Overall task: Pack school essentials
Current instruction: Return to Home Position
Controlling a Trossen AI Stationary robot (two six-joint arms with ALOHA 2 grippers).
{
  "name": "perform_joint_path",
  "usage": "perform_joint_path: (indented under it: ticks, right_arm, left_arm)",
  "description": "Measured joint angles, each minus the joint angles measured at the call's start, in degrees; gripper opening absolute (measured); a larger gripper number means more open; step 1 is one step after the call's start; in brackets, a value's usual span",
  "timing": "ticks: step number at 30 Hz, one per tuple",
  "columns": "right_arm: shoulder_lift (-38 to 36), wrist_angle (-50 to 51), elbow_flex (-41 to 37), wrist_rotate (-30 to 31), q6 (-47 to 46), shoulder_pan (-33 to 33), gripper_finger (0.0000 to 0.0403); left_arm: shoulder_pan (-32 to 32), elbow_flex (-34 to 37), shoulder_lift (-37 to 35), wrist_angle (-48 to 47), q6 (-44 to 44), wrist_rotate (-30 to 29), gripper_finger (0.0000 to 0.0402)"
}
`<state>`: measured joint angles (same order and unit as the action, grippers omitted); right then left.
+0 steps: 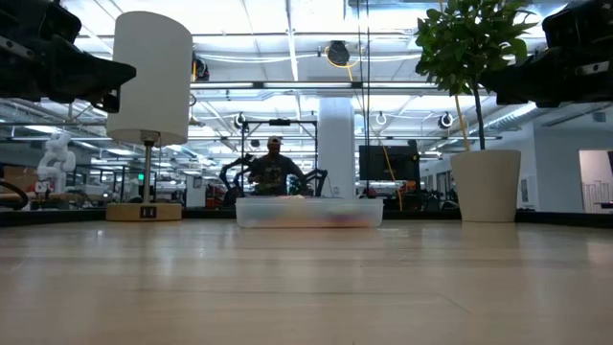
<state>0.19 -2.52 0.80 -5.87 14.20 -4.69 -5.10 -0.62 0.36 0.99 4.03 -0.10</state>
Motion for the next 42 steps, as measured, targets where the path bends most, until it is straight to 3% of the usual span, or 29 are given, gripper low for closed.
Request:
perform_joint_path:
  ticks: [12,25,42]
  right_arm:
    - [0.0,0.0,0.1,0.0,0.0,0.0,0.0]
    - [0.0,0.0,0.1,0.0,0.0,0.0,0.0]
    - [0.0,0.0,0.0,0.0,0.0,0.0,0.0]
  left_arm:
    - [0.0,0.0,0.0,0.0,0.0,0.0,0.0027]
    - [0.0,0.0,0.0,0.1,0.0,0.0,0.0003]
    - [0.0,0.0,0.0,0.1,0.0,0.0,0.0031]
